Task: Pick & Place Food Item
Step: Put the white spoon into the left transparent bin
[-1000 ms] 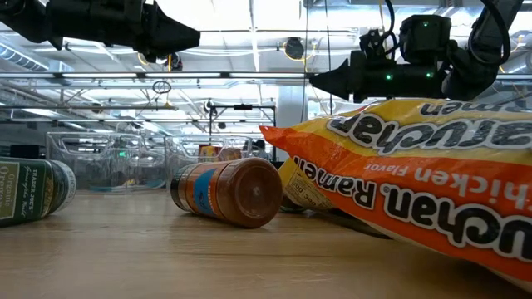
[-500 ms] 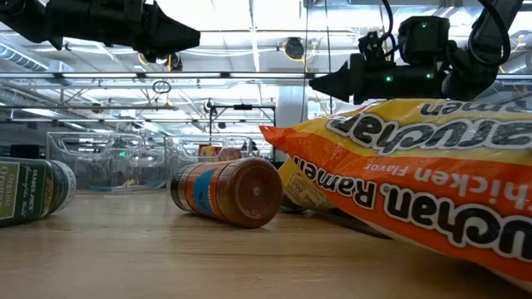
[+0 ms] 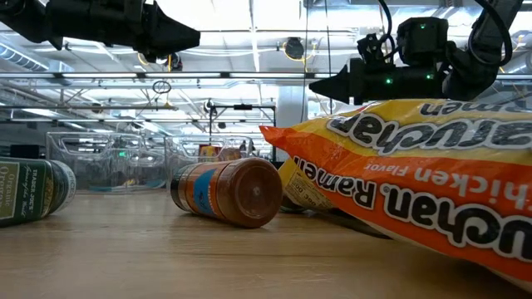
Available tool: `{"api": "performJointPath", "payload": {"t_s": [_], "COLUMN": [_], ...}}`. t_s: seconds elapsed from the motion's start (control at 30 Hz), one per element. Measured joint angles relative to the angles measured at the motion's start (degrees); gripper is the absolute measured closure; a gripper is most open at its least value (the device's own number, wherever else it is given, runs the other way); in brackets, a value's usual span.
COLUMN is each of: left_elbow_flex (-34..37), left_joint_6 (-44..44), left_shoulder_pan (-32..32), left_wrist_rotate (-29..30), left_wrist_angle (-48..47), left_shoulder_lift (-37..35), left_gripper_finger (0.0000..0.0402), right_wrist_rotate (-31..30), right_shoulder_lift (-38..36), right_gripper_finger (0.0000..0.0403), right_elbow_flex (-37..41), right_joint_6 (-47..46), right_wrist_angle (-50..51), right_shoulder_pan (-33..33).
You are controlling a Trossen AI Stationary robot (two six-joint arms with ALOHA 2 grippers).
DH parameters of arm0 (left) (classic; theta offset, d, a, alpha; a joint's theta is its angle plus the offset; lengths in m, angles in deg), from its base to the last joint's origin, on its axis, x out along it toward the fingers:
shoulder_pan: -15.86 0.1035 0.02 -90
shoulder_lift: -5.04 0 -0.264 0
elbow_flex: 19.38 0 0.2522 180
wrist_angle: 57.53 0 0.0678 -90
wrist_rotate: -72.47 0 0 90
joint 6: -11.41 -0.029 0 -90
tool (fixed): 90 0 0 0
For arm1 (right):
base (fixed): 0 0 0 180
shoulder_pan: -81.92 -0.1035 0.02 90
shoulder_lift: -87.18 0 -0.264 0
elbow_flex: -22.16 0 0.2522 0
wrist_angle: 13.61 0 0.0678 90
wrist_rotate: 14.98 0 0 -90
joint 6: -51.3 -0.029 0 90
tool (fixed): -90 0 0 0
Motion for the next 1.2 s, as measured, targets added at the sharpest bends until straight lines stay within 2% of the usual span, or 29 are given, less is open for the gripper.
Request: {"api": "performJointPath", "payload": {"t_s": [0.23, 0.4, 0.6, 0.77, 0.87, 1.03, 1.2], "left_elbow_flex": [0.01, 0.00, 0.00, 0.00, 0.00, 0.00, 0.00], "left_joint_6": [0.02, 0.00, 0.00, 1.93, 5.37, 5.56, 6.17], "left_shoulder_pan": [0.00, 0.00, 0.00, 0.00, 0.00, 0.00, 0.00], "left_wrist_rotate": [0.00, 0.00, 0.00, -0.02, -0.02, -0.02, -0.02], "left_wrist_angle": [-0.01, -0.01, 0.00, 0.18, 0.25, 0.73, -0.31], "left_shoulder_lift": [0.00, 0.00, 0.00, 0.00, 0.00, 0.00, 0.00], "left_gripper_finger": [0.0249, 0.0249, 0.0249, 0.0249, 0.0249, 0.0249, 0.0249], "right_wrist_rotate": [0.24, 0.24, 0.78, 13.42, 18.01, 18.47, 18.39], "right_shoulder_lift": [0.00, 0.00, 0.00, 0.00, 0.00, -0.36, -3.97], "right_gripper_finger": [0.0273, 0.0273, 0.0273, 0.0273, 0.0273, 0.0273, 0.0273], "right_elbow_flex": [0.00, 0.00, 0.00, 0.00, 0.00, 0.00, 0.00], "right_joint_6": [-1.71, -11.71, -19.12, -17.56, -16.80, -16.94, -14.48], "right_wrist_angle": [1.32, 1.11, 1.07, 1.06, 1.05, 1.20, 2.44], "right_shoulder_pan": [0.00, 0.00, 0.00, 0.01, 0.00, 0.00, -0.02]}}
